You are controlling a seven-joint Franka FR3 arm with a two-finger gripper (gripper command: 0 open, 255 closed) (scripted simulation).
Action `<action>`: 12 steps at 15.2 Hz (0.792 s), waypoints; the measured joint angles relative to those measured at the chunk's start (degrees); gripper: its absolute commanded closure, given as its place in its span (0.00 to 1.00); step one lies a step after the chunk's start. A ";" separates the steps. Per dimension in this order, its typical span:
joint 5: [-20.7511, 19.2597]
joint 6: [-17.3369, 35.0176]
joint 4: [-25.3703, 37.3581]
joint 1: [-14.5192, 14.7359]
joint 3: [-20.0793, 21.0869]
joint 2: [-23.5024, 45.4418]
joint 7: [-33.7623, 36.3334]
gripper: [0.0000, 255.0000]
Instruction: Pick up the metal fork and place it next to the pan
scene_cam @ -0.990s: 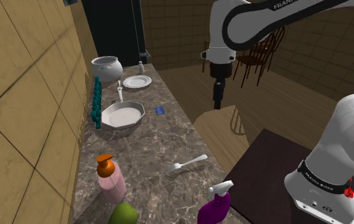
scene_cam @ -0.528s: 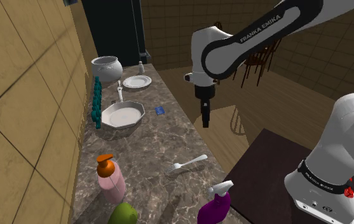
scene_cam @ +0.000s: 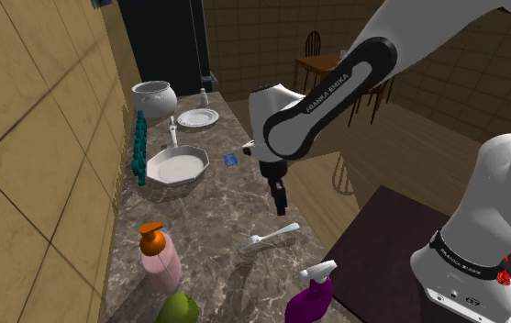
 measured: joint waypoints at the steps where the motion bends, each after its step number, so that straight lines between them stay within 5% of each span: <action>1: 0.02 1.13 0.62 0.46 0.55 1.95 -0.91 0.00; 12: -0.35 10.08 1.78 2.09 2.46 12.82 -4.90 0.00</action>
